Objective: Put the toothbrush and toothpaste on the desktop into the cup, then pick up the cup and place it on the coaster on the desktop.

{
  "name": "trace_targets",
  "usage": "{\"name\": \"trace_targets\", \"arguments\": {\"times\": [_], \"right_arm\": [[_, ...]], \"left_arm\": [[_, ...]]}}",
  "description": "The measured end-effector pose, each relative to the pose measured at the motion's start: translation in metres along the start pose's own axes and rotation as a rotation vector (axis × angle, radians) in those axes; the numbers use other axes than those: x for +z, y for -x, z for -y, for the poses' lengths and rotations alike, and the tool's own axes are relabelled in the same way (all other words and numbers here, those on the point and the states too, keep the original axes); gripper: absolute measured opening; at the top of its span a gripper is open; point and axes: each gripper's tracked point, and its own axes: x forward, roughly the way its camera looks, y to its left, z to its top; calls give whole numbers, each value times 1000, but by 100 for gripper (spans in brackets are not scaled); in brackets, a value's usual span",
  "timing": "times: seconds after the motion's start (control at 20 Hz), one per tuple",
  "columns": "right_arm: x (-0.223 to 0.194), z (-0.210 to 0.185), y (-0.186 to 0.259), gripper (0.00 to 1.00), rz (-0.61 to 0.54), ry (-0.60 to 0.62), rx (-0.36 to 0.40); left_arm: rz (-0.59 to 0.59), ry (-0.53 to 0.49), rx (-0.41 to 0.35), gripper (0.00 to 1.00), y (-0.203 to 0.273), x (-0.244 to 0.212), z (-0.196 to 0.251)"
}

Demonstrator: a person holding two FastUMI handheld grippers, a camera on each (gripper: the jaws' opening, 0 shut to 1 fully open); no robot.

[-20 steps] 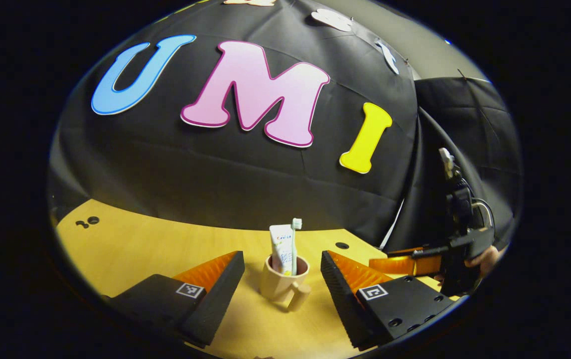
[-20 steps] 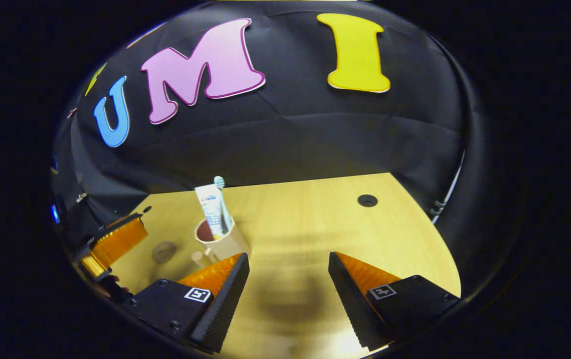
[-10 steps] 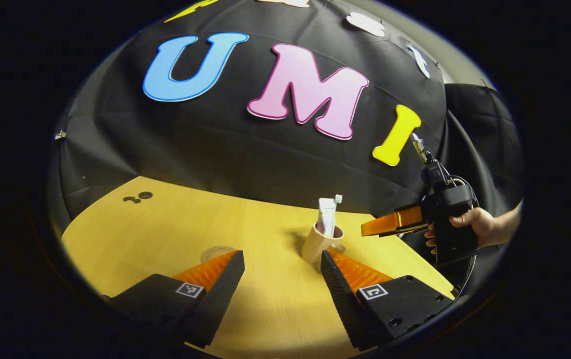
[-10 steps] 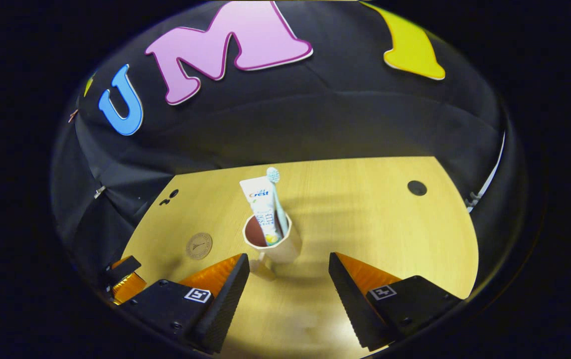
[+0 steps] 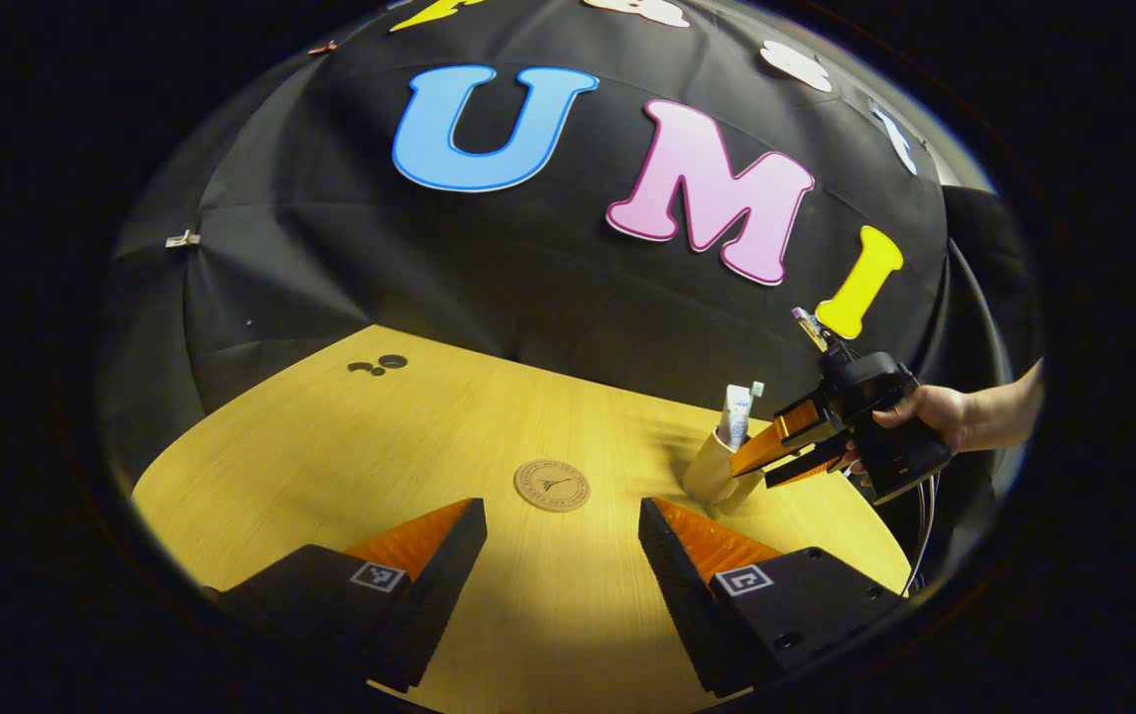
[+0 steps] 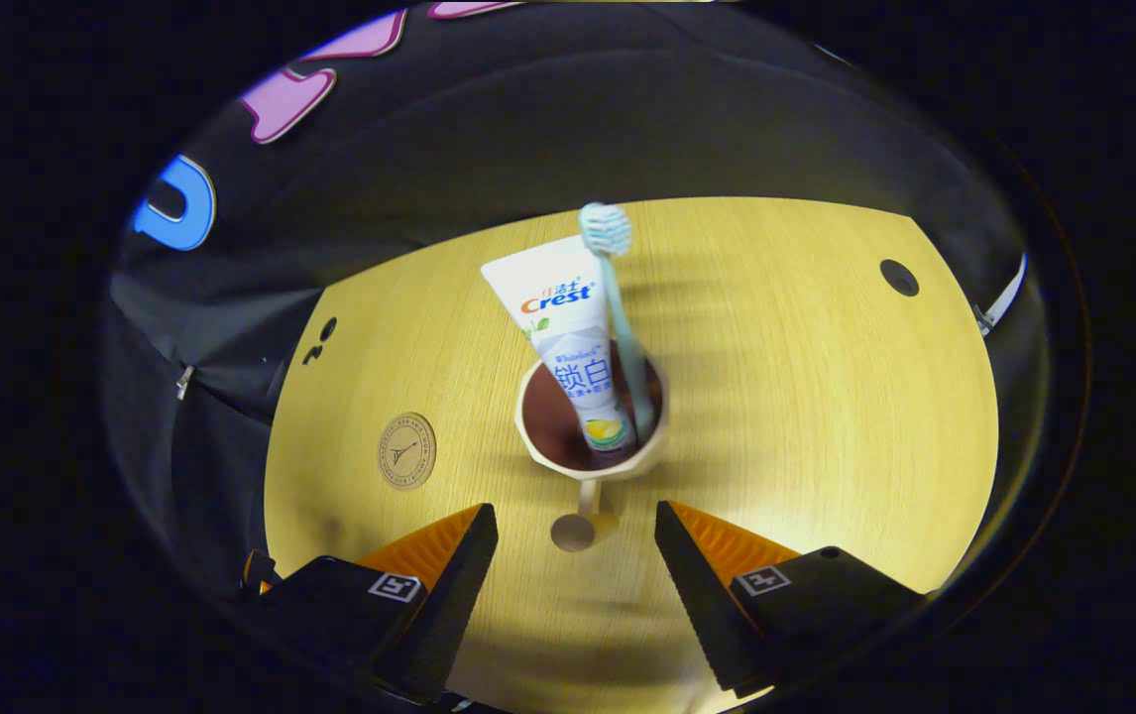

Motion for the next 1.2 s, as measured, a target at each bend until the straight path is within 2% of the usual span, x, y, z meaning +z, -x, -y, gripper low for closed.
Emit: {"name": "trace_targets", "arguments": {"times": [0.15,0.25,0.45,0.75,0.85,0.95,1.0,1.1,1.15,1.2], "right_arm": [[3,-3,-16,98,-32,39,-34],[3,-7,-23,98,-77,16,-41],[-8,2,-39,98,-157,15,-75],[-16,0,-55,96,-205,29,-98],[-17,-2,-60,88,-211,42,-107],[-18,-2,-62,74,-218,43,-104],[-19,-2,-64,76,-220,43,-109],[-21,3,-66,41,-233,31,-120],[-21,6,-67,39,-234,24,-129],[-21,5,-67,42,-235,16,-130]], "left_arm": [[-16,8,35,97,4,-2,-17],[-24,19,52,98,10,-5,-24],[-43,39,66,98,21,-10,-27],[-75,44,82,98,31,-24,-33],[-81,57,82,98,33,-27,-32],[-84,57,80,98,33,-29,-31],[-85,53,79,98,34,-29,-30],[-96,40,81,98,33,-31,-28],[-100,36,79,98,33,-33,-27],[-100,34,76,98,35,-34,-26]]}}
